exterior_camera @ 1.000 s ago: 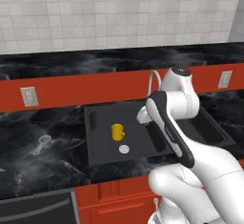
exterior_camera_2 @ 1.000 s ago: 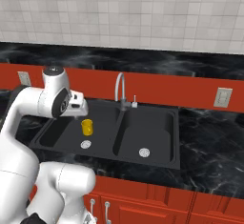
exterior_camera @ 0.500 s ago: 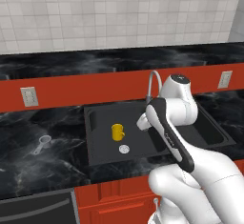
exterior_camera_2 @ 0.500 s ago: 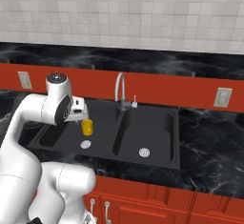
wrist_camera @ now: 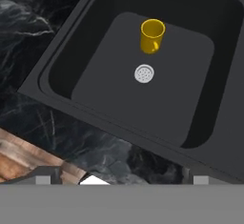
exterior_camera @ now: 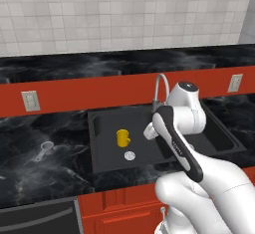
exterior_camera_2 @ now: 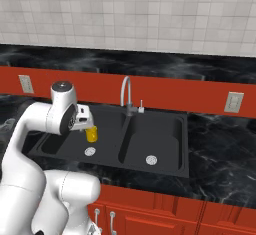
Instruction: Move any existing items from the left basin to the right basin for drying. Then move the measuring cup from the counter to the left basin of the sink for washing.
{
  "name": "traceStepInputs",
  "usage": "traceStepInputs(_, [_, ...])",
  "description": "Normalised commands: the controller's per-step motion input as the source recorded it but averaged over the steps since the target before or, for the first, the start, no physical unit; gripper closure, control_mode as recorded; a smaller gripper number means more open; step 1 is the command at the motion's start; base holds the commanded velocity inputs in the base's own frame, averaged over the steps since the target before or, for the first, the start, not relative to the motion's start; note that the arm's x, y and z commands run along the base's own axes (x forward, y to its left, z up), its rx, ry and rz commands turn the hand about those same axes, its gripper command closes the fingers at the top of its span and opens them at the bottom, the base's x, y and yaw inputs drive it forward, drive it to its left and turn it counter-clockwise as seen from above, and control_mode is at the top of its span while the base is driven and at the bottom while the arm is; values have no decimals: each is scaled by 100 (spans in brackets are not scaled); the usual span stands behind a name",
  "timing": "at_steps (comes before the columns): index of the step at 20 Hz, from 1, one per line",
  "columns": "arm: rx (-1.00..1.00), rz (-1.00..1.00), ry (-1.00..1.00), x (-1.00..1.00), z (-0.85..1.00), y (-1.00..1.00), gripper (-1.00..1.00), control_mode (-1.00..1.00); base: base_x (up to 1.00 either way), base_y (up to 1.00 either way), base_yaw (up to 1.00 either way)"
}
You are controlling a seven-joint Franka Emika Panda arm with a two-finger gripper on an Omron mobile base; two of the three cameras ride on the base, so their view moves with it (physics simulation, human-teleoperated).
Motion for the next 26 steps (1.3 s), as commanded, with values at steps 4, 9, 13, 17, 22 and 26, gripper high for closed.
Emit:
traceStepInputs(4, [0, 2, 0, 14, -5, 0, -100, -100, 0, 0, 0])
traceStepInputs(9, [0, 0, 0, 34, 0, 0, -100, -100, 0, 0, 0])
traceStepInputs(13, [0, 1, 0, 35, -1, 0, -100, -100, 0, 0, 0])
traceStepInputs(17, [1, 4, 0, 35, -8, -3, -100, -100, 0, 0, 0])
traceStepInputs(22, [1, 4, 2, 53, -8, -6, -100, -100, 0, 0, 0])
traceStepInputs(26, [1, 3, 2, 59, -9, -7, -100, -100, 0, 0, 0])
